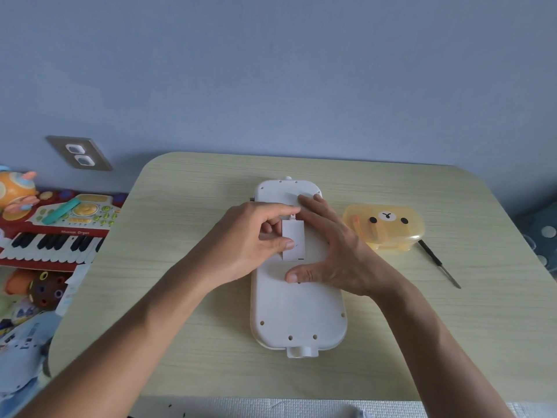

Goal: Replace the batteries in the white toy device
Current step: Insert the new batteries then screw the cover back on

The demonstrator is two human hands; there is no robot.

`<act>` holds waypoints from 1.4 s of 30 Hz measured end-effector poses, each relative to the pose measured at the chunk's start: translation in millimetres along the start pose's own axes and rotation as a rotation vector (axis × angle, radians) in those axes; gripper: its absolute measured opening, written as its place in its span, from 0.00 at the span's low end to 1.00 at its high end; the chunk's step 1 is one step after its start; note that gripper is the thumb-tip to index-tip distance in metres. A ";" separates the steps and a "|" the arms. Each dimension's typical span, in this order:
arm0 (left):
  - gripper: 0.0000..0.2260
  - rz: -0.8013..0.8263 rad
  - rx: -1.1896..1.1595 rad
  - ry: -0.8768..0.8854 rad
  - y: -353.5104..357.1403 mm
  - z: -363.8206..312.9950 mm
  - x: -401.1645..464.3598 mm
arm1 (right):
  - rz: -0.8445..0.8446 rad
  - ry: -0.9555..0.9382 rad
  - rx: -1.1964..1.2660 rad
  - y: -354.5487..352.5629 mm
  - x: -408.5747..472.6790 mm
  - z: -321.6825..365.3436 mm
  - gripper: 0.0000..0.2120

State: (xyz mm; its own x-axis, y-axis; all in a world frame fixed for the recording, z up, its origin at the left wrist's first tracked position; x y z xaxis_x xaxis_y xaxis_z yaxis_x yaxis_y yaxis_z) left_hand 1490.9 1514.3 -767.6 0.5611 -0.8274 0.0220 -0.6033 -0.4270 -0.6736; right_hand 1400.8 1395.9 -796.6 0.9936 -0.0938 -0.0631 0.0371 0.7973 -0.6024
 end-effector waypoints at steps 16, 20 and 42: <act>0.19 -0.232 0.217 0.186 0.2 5.9 -26.5 | -0.190 -0.095 -0.154 -7.0 -15.3 -1.4 0.42; 0.18 -0.230 0.199 0.196 1.7 6.5 -24.6 | -0.185 -0.093 -0.144 -8.8 -14.7 -1.7 0.34; 0.30 -0.162 0.070 0.111 16.8 14.9 -2.1 | -0.770 0.656 -0.104 -134.4 -134.3 -83.2 0.13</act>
State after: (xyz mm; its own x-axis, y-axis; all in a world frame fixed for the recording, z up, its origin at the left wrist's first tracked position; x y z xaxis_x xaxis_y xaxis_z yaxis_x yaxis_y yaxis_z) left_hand 1488.1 1514.3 -789.9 0.5792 -0.7869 0.2127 -0.4673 -0.5344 -0.7043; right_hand 1253.4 1251.8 -773.5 0.4479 -0.8934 -0.0343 0.6017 0.3296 -0.7276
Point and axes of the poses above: each hand's wrist, its own x-axis towards the middle knuckle, its own y-axis out of the palm, z = x × y, the point moved 7 cm from there along x, towards the middle knuckle, and after that the axes turned 3 degrees about z, right-handed, at the moved point
